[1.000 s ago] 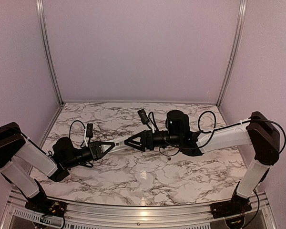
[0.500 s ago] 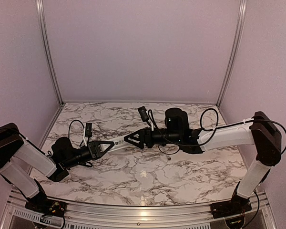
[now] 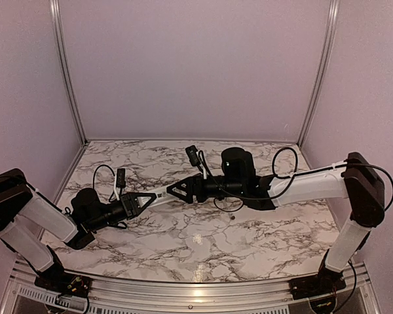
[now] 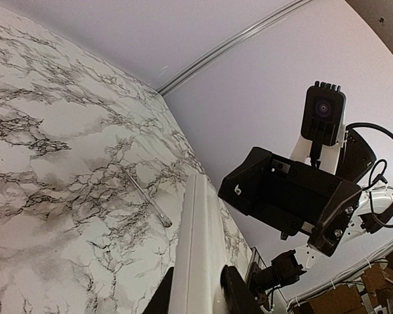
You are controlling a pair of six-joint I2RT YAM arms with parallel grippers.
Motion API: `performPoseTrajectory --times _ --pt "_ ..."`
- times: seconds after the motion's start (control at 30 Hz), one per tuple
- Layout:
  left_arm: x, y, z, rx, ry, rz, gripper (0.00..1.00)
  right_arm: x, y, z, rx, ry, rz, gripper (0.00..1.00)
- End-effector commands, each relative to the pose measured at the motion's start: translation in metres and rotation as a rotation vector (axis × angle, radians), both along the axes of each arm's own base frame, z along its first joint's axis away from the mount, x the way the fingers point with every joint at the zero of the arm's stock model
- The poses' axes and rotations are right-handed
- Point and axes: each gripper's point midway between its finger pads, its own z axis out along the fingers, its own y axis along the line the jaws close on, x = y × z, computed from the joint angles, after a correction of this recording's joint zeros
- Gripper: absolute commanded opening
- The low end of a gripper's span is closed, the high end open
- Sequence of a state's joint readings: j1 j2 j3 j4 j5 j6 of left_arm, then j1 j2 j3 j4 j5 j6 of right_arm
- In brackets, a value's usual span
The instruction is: Unload the batteries from the remote control
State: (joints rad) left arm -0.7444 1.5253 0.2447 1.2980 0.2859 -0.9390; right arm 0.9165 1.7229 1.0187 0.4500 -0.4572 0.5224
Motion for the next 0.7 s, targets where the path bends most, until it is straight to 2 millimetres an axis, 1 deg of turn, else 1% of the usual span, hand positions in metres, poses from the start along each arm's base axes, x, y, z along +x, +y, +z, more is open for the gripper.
performPoseTrajectory --times 0.0,0.17,0.43,0.53,0.67 --pt "0.000 0.012 0.067 -0.182 -0.194 0.057 0.00 -0.004 0.008 -0.004 -0.046 -0.009 -0.013 0.69" --pt "0.001 0.013 0.067 -0.182 -0.190 0.066 0.00 -0.005 0.011 -0.004 -0.056 -0.017 -0.021 0.69" --pt "-0.001 0.013 0.068 -0.184 -0.196 0.059 0.00 0.007 0.016 -0.001 -0.059 -0.037 -0.065 0.69" --pt "-0.001 0.013 0.069 -0.184 -0.198 0.059 0.00 0.010 0.015 0.003 -0.051 -0.049 -0.077 0.69" --pt "-0.001 0.013 0.069 -0.185 -0.199 0.059 0.00 0.012 0.015 0.003 -0.057 -0.052 -0.089 0.69"
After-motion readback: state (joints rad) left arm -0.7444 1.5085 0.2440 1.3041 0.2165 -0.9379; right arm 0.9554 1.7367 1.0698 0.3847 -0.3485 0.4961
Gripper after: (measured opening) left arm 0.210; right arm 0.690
